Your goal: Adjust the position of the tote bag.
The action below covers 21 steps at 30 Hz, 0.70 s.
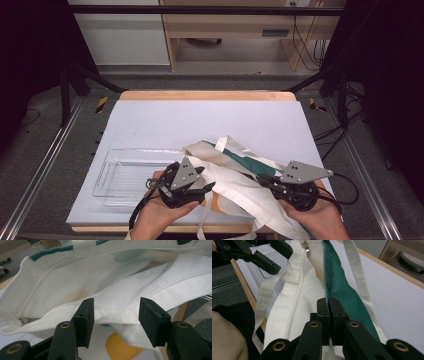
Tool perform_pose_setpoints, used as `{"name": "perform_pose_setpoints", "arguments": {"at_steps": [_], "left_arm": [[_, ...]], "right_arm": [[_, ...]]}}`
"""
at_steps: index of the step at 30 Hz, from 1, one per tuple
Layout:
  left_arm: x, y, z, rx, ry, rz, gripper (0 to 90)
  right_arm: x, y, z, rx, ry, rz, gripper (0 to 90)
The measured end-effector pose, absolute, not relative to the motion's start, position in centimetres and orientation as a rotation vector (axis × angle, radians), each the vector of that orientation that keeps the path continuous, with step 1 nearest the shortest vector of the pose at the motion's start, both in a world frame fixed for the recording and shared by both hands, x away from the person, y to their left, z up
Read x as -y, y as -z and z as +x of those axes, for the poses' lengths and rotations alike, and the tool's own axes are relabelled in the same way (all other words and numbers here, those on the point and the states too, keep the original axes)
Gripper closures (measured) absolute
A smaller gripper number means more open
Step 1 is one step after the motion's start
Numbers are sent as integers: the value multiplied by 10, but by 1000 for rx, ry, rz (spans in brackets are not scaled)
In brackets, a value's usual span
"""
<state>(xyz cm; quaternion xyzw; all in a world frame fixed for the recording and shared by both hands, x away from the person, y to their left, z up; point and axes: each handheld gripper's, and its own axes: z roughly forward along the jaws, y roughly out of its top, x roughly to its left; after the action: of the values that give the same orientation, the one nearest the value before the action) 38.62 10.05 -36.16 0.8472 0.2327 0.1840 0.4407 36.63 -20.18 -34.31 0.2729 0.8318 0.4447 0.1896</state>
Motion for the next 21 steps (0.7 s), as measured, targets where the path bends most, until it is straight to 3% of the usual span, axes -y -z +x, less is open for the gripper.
{"name": "perform_pose_setpoints", "arguments": {"at_steps": [9, 21], "left_arm": [[-94, 366, 372, -522, -436, 2109, 425], [-63, 387, 380, -401, -401, 2167, 248]], "right_arm": [[204, 340, 370, -2328, -1250, 781, 880], [208, 337, 372, -2323, -1266, 790, 879]]}}
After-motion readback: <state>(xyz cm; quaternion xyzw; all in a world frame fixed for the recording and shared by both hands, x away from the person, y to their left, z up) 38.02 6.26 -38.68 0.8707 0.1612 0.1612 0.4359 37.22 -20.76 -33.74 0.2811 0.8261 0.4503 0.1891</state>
